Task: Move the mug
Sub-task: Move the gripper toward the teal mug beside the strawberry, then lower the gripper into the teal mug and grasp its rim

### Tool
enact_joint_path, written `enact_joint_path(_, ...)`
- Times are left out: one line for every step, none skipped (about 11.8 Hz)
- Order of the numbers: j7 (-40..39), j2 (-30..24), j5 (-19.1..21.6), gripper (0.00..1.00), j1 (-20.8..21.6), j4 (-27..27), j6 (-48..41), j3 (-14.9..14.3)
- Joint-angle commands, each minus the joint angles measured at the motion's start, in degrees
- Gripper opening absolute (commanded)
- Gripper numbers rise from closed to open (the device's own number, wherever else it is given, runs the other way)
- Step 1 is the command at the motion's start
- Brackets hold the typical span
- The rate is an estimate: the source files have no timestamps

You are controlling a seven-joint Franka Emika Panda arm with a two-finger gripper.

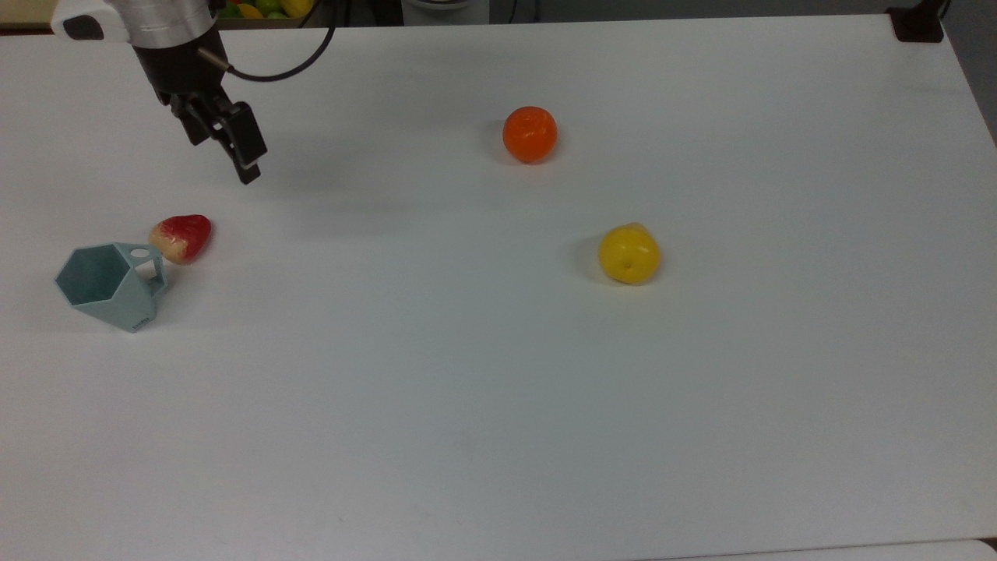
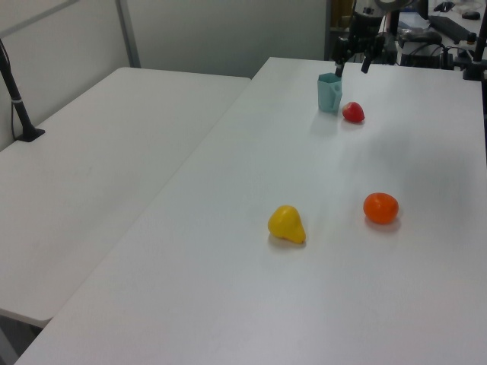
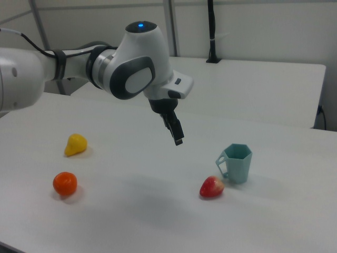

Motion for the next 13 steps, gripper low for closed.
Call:
enact_joint_path(6.5,3.3,-0.6,0.94,0.2,-0.1,7.0,-0.2)
enact_joint_path(6.4,4.3,-1.5,0.94,-0.1,0.1,8.8,-0.4)
enact_joint_path(6.1,5.7,-4.0,0.94,-0.5,0.1,10.7,-0.4)
enact_joint_path(6.4,7.1,-5.3,0.94,-0.6,0.2,12.5,-1.0)
enact_joint_path(6.1,8.1,-5.4,0.94,-0.7,0.3,14.6,-2.1)
enact_joint_path(6.1,8.9,-5.5,0.93,-0.7,0.6,16.6,-3.0)
enact_joint_path(5.9,10.0,-5.5,0.92,-0.7,0.6,17.8,-4.1)
enact_joint_path(5.9,10.7,-5.6,0.89,-0.8,0.6,18.7,-4.7)
enact_joint_path(5.8,10.8,-5.6,0.86,-1.3,0.6,19.6,-4.9)
enact_joint_path(5.8,10.9,-5.5,0.84,-1.5,0.6,20.4,-4.9)
enact_joint_path(5.9,11.7,-5.5,0.82,-1.6,0.6,20.7,-5.0)
enact_joint_path(5.9,12.4,-5.6,0.82,-1.7,0.6,20.8,-5.0)
enact_joint_path(5.9,13.2,-5.6,0.82,-1.7,1.4,21.7,-5.0)
